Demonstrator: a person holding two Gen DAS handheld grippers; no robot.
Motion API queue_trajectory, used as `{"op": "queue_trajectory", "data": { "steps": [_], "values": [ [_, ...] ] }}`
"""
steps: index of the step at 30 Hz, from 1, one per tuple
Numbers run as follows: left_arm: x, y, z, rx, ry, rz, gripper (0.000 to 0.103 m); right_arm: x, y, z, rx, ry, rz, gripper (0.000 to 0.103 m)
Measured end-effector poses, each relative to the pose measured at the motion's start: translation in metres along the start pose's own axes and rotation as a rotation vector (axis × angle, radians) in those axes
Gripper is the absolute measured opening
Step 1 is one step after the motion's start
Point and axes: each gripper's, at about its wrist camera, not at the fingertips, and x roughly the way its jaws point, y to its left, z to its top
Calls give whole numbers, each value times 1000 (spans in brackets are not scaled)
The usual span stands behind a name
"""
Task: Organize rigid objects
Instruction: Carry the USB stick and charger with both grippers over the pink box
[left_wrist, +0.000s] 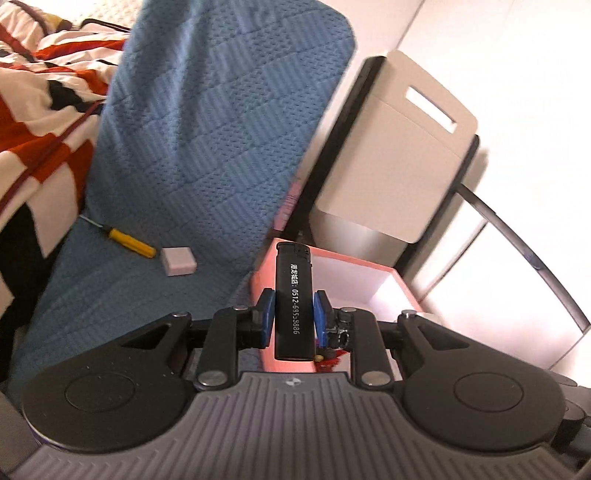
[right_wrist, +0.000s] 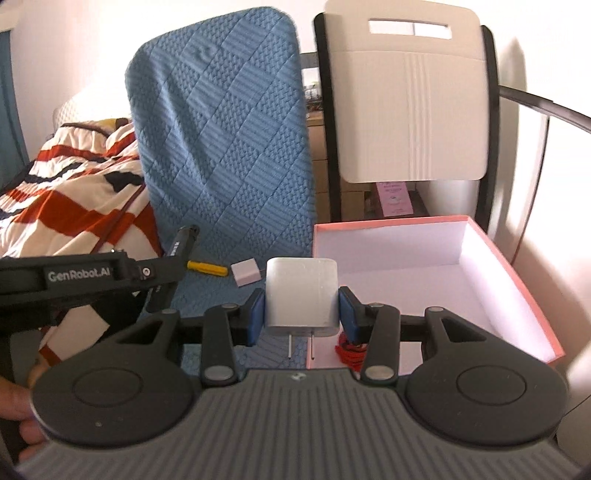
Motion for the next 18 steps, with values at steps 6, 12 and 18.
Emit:
{"op": "queue_trajectory", "data": {
  "steps": [6,12,18],
  "values": [
    [25,-36,-6,38,34,-56,26,-10,-32,-2,37,-6,-41,45],
    [64,-75,-18,72,100,-102,26,-7,-74,-10,84,6,-95,45],
    [111,-101,-31,101,183,-119,26,11,-113,-21,151,47,-136,45]
  ]
}}
